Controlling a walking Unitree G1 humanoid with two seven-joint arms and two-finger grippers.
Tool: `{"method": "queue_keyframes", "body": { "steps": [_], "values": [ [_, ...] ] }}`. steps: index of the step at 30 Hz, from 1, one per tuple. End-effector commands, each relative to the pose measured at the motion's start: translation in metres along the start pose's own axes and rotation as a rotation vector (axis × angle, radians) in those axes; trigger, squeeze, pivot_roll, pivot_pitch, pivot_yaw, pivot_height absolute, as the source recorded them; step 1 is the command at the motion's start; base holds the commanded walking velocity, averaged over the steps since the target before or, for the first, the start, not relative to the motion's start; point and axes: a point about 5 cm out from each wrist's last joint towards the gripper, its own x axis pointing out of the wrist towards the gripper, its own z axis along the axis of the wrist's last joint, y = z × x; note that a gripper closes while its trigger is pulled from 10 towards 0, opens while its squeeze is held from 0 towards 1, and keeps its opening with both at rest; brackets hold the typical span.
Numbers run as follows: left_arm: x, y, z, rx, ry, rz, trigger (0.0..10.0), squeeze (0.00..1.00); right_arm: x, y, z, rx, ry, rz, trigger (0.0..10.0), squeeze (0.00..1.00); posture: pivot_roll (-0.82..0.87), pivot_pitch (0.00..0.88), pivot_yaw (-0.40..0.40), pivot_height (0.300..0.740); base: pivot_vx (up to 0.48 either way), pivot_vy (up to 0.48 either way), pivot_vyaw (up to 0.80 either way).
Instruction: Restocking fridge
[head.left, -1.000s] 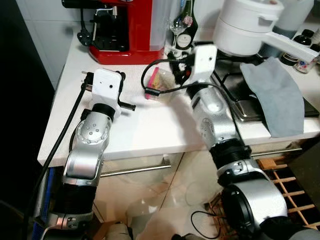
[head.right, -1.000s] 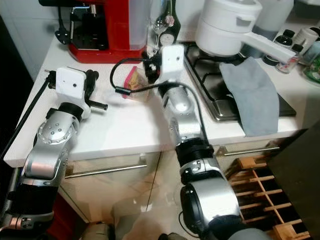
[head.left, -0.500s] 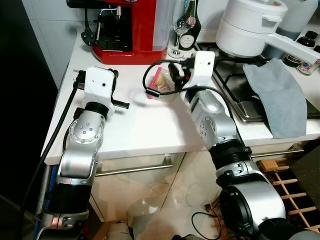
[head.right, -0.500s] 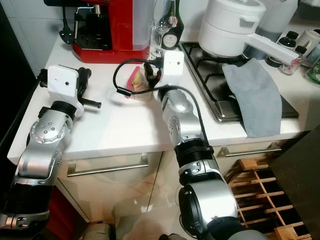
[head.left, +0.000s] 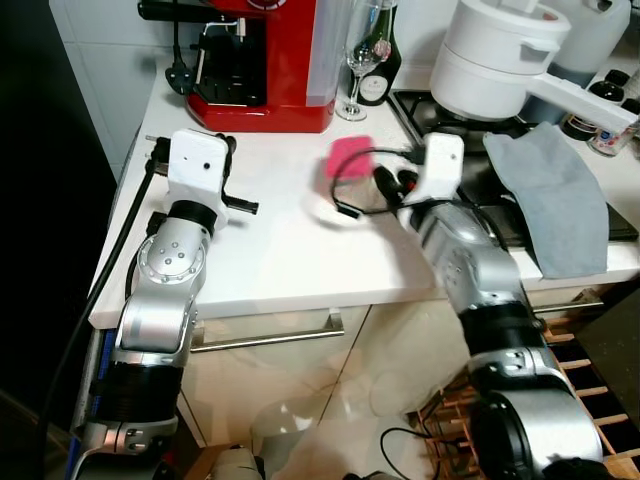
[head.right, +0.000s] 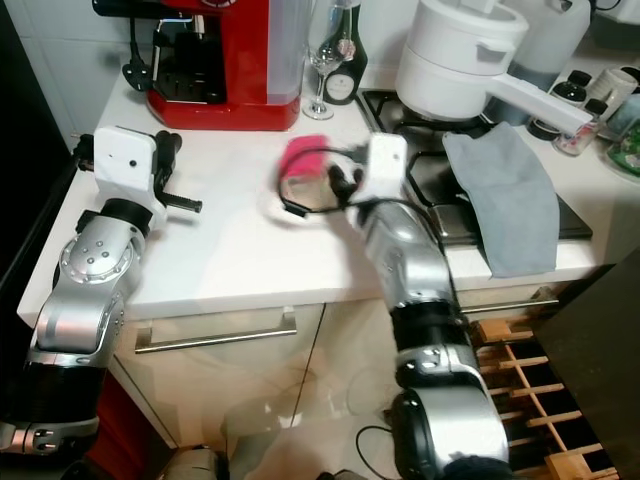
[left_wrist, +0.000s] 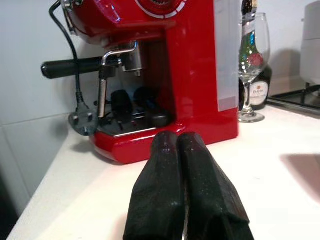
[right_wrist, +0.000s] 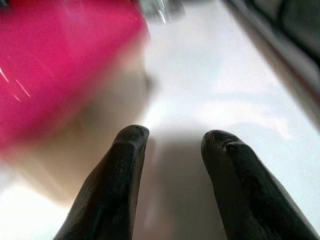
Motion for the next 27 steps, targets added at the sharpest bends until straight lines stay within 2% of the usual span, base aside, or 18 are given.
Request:
{"method": "queue_keyframes", "body": {
  "steps": [1, 2, 3, 4, 6, 7, 8, 9, 11, 12, 15, 16, 18, 24, 25, 26, 27],
  "values": [
    [0.003, -0.003, 0.005, -0.002, -0.021, -0.015, 10.0, 0.00, -0.006, -0.010, 0.005, -0.038, -0.011, -0.034, 10.0, 0.00, 0.13, 0.000, -0.067, 0.740, 0.000, 0.000, 0.00],
    [0.003, -0.003, 0.005, -0.002, -0.021, -0.015, 10.0, 0.00, -0.006, -0.010, 0.005, -0.038, -0.011, -0.034, 10.0, 0.00, 0.13, 0.000, -0.067, 0.740, 0.000, 0.000, 0.00],
    [0.004, -0.003, 0.005, -0.003, -0.021, -0.015, 10.0, 0.00, -0.011, -0.008, 0.016, -0.054, -0.083, -0.025, 10.0, 0.00, 0.12, 0.000, -0.064, 0.740, 0.000, 0.000, 0.00],
    [0.004, -0.003, 0.005, -0.003, -0.021, -0.015, 10.0, 0.00, -0.011, -0.008, 0.016, -0.054, -0.083, -0.025, 10.0, 0.00, 0.12, 0.000, -0.064, 0.740, 0.000, 0.000, 0.00],
    [0.004, -0.003, 0.005, -0.005, -0.022, -0.015, 10.0, 0.00, -0.014, -0.003, 0.032, -0.064, -0.176, -0.009, 10.0, 0.00, 0.11, 0.000, -0.067, 0.740, 0.000, 0.000, 0.00],
    [0.004, -0.003, 0.005, -0.005, -0.022, -0.015, 10.0, 0.00, -0.014, -0.003, 0.032, -0.064, -0.176, -0.009, 10.0, 0.00, 0.11, 0.000, -0.067, 0.740, 0.000, 0.000, 0.00],
    [0.005, -0.004, 0.005, -0.005, -0.022, -0.016, 10.0, 0.00, -0.017, -0.001, 0.044, -0.089, -0.251, -0.006, 10.0, 0.00, 0.11, 0.000, -0.066, 0.740, 0.000, 0.000, 0.00],
    [0.005, -0.004, 0.005, -0.005, -0.022, -0.016, 10.0, 0.00, -0.017, -0.001, 0.044, -0.089, -0.251, -0.006, 10.0, 0.00, 0.11, 0.000, -0.066, 0.740, 0.000, 0.000, 0.00],
    [0.006, -0.006, 0.005, -0.009, -0.026, -0.019, 10.0, 0.00, -0.027, 0.000, 0.070, -0.154, -0.432, -0.021, 10.0, 0.00, 0.11, 0.000, -0.066, 0.740, 0.000, 0.000, 0.00],
    [0.006, -0.007, 0.005, -0.010, -0.027, -0.022, 10.0, 0.00, -0.034, -0.002, 0.081, -0.218, -0.528, -0.055, 10.0, 1.00, 0.11, 0.000, -0.064, 0.740, 0.000, 0.000, 0.00],
    [0.006, -0.007, 0.005, -0.011, -0.027, -0.024, 10.0, 0.00, -0.040, -0.003, 0.088, -0.256, -0.592, -0.083, 10.0, 1.00, 0.11, 0.000, -0.062, 0.740, 0.000, 0.000, 0.00],
    [0.005, -0.010, 0.004, -0.015, -0.025, -0.035, 10.0, 0.00, -0.048, -0.005, 0.093, -0.300, -0.665, -0.127, 10.0, 1.00, 0.11, 0.000, -0.060, 0.740, 0.000, 0.000, 0.00],
    [0.005, -0.014, 0.003, -0.020, -0.020, -0.054, 10.0, 0.00, -0.058, -0.005, 0.094, -0.346, -0.736, -0.173, 10.0, 1.00, 0.10, 0.000, -0.056, 0.740, 0.000, 0.000, 0.00],
    [0.005, -0.020, 0.001, -0.028, -0.015, -0.073, 10.0, 0.00, -0.063, -0.003, 0.082, -0.365, -0.735, -0.186, 10.0, 1.00, 0.09, 0.000, -0.050, 0.740, 0.000, 0.000, 0.00],
    [0.005, -0.024, 0.001, -0.033, -0.015, -0.086, 10.0, 0.00, -0.065, -0.003, 0.070, -0.357, -0.718, -0.189, 10.0, 1.00, 0.08, 0.000, -0.049, 0.740, 0.000, 0.000, 0.00],
    [0.005, -0.024, 0.001, -0.033, -0.015, -0.086, 10.0, 0.00, -0.065, -0.003, 0.070, -0.357, -0.718, -0.189, 10.0, 1.00, 0.08, 0.000, -0.049, 0.740, 0.000, 0.000, 0.00],
    [0.005, -0.027, 0.001, -0.038, -0.014, -0.092, 10.0, 0.00, -0.067, -0.004, 0.059, -0.348, -0.696, -0.195, 10.0, 1.00, 0.07, 0.000, -0.049, 0.740, 0.000, 0.000, 0.00]
  ]
}}
